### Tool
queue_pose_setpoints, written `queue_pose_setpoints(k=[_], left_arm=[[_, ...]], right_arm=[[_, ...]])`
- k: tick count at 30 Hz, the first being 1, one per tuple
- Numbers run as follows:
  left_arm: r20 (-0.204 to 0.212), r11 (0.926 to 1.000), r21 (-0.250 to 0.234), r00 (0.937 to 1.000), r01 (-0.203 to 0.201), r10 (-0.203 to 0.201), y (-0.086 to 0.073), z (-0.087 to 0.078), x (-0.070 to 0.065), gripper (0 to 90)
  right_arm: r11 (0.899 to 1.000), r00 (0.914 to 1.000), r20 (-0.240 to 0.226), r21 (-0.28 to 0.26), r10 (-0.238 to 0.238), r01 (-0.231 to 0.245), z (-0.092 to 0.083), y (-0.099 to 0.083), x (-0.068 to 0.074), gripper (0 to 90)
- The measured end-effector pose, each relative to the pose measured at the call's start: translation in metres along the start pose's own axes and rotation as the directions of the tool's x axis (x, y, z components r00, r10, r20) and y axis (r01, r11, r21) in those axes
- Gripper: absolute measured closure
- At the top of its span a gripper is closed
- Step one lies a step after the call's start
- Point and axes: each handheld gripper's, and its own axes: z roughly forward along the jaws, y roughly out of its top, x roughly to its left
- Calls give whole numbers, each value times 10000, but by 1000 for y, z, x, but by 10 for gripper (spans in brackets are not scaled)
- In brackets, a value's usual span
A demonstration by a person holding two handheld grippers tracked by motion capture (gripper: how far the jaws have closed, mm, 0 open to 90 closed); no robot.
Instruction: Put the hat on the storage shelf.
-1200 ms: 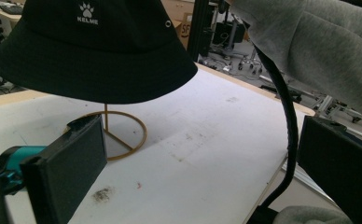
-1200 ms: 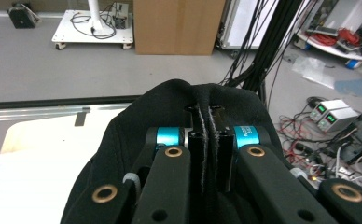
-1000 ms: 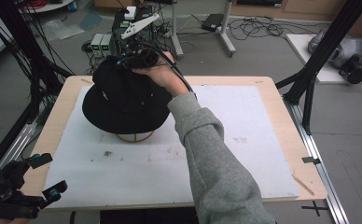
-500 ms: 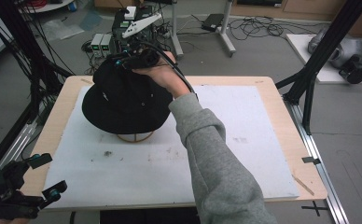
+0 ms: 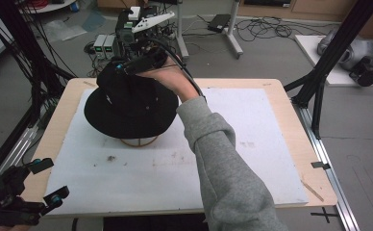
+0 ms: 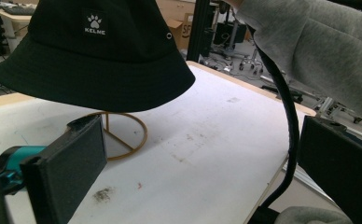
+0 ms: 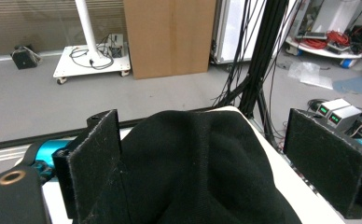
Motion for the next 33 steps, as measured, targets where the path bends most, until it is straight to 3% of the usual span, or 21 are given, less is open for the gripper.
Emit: queue_pose_setpoints(k=[9, 24, 33], left_arm=[[28, 10000, 27, 10000, -38, 38, 1, 1, -1, 20], [204, 9998, 176, 9998, -86, 83, 3, 18, 6, 20], [339, 9998, 192, 9994, -78, 72, 4, 23, 9, 20]], right_arm=[[9996, 9999, 26, -238, 169, -168, -20, -2, -1, 107], [9946, 9943, 727, -741, 777, -723, -88, -44, -15, 107], [9930, 9930, 865, -933, 801, -720, -118, -62, -13, 107]])
